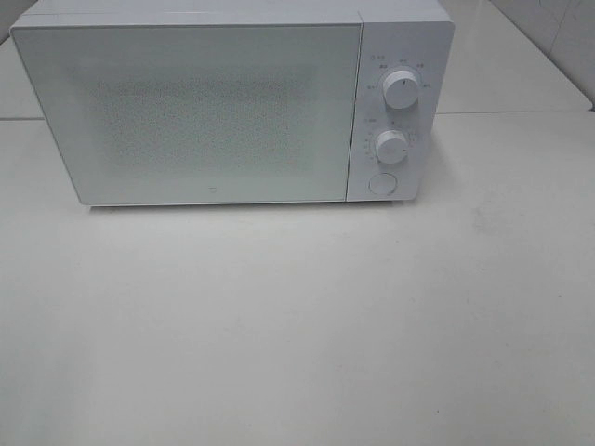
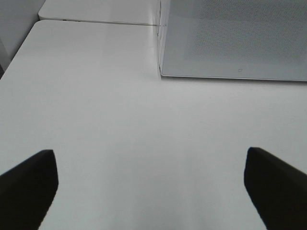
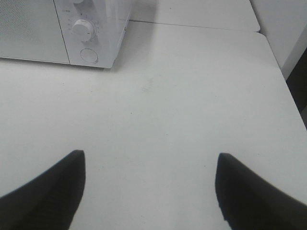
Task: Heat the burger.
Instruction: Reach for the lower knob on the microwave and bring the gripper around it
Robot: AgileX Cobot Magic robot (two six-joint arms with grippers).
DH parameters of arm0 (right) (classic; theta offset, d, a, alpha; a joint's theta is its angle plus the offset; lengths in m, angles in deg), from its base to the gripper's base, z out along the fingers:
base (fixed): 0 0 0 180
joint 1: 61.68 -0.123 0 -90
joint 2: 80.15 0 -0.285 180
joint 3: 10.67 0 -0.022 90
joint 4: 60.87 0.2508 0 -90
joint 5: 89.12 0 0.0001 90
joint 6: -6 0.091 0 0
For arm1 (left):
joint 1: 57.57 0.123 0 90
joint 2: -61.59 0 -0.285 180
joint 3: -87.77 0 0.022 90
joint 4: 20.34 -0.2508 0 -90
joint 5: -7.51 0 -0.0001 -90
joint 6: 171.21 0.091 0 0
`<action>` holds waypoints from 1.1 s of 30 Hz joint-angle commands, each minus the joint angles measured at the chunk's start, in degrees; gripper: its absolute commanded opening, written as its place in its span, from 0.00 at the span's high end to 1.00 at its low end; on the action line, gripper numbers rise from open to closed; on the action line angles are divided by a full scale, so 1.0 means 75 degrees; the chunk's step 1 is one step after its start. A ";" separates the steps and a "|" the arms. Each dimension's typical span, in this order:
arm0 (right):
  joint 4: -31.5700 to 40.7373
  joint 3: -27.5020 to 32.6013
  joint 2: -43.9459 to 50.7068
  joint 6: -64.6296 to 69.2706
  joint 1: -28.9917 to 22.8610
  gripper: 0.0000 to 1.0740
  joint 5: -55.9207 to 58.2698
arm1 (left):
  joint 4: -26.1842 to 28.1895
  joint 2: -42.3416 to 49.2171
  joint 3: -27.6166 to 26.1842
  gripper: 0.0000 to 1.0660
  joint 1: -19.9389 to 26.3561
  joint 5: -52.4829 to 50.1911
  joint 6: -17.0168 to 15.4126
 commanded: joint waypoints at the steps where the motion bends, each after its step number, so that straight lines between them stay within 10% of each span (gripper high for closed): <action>1: -0.0046 0.0015 0.0206 0.0092 0.0046 0.30 -0.0076 | -0.0008 0.0153 0.0023 0.08 0.0000 0.0015 0.0000; 33: -0.0031 0.0321 -0.2032 0.0115 0.0038 0.30 -0.3178 | 0.0000 0.0168 0.0023 0.08 0.0000 0.0015 0.0000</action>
